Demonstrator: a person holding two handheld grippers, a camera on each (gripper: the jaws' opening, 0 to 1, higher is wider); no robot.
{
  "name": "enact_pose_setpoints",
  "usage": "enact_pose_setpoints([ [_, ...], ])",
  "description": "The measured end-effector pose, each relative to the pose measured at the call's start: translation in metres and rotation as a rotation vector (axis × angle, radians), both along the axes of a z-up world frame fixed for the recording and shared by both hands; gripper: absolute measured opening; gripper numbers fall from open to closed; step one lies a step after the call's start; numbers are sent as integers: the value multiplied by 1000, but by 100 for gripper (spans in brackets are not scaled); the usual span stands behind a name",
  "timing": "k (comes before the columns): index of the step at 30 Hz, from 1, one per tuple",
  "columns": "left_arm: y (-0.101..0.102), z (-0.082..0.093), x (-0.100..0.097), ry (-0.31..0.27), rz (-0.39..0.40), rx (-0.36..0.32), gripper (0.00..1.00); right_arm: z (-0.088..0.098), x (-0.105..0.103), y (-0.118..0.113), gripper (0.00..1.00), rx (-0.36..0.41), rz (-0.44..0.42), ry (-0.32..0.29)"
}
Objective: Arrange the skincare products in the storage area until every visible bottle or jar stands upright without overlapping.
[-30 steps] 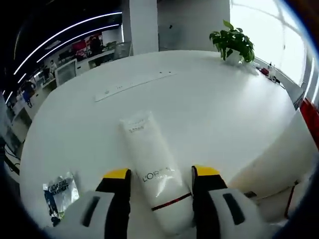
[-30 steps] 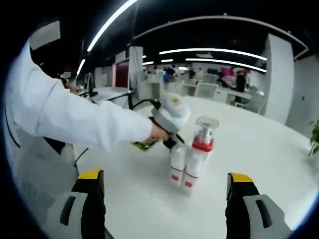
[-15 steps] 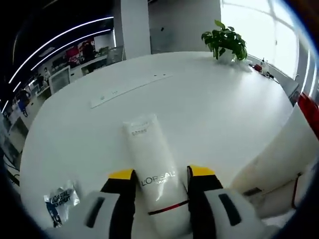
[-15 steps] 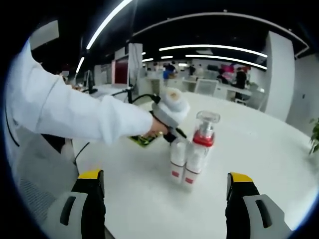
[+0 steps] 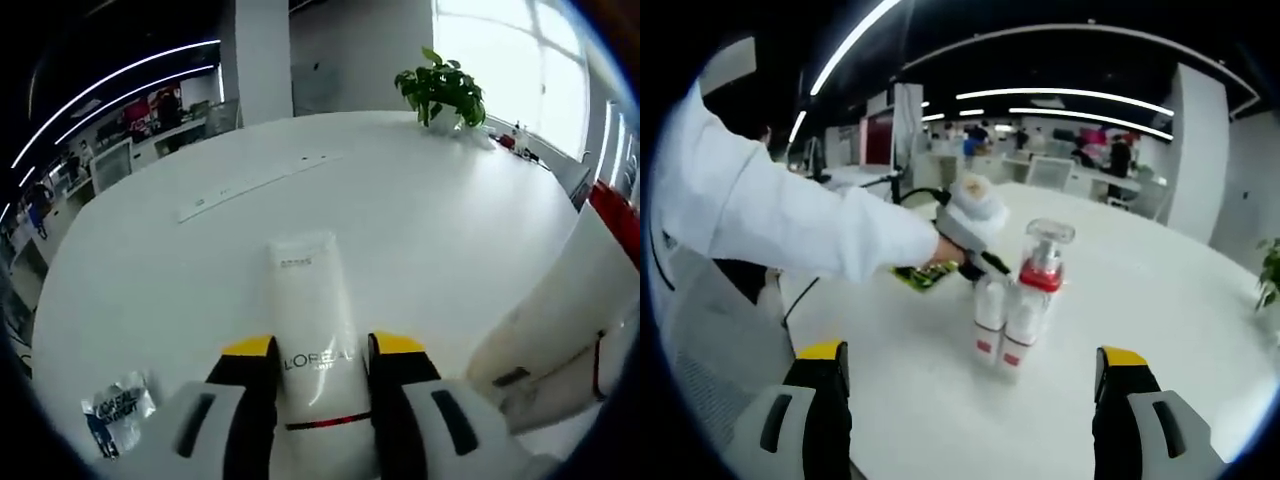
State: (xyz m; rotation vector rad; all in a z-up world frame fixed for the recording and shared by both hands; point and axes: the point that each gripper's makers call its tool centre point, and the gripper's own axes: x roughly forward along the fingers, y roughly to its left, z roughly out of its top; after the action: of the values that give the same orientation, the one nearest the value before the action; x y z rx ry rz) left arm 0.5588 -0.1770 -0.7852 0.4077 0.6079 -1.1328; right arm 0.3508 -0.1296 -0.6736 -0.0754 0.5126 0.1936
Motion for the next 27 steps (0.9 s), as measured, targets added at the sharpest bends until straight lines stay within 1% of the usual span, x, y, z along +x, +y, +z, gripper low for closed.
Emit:
enact_pose_setpoints([
  [2,0,0,0,7,10,0,30,-1,1,-1,100,-1,-3,1],
  [4,1,0,4,14,14,5,30,-1,2,-3,100,-3,-5,0],
  [10,5,-1,3,30,22,19,29,-3,5,-3,100,-11,-1,4],
  [14,9,-2,8,45,30,25,29,-3,6,-7,100,-9,-17,2],
  [15,11,-2,4,51,30,28,29,-3,6,-7,100,-3,-18,0],
  [18,15,0,-1,84,35,18,28,-2,6,-5,99,7,-14,-4],
  [20,17,0,1,113,51,-3,28,-3,5,-3,99,19,-10,4],
  [23,23,1,-2,120,63,-16,28,-2,5,-1,96,38,-7,4],
  [24,25,1,-3,133,71,-28,28,-1,5,0,96,48,-9,0],
  [26,26,3,-11,175,91,-60,28,1,5,-2,96,69,-19,-8],
  [27,28,3,-9,198,104,-70,28,1,5,-2,95,82,-22,-12],
])
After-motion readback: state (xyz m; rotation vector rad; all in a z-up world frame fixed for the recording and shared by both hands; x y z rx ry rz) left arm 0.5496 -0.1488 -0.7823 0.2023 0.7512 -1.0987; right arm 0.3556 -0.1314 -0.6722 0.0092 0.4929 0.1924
